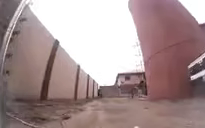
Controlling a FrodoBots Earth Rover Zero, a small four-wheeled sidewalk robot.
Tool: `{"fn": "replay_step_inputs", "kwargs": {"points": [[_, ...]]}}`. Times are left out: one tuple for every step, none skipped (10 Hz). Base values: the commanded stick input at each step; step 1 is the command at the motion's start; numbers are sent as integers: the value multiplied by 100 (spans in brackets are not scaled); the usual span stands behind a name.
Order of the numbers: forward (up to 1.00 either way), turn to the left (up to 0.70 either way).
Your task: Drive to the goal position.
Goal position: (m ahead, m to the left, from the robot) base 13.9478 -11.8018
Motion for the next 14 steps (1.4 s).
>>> {"fn": "replay_step_inputs", "kwargs": {"points": [[85, 3], [85, 3], [85, 3], [85, 3], [85, 3], [85, -34], [85, -34], [85, -34], [85, -34], [85, -34], [85, -34], [85, -34], [85, -34], [85, -34]]}}
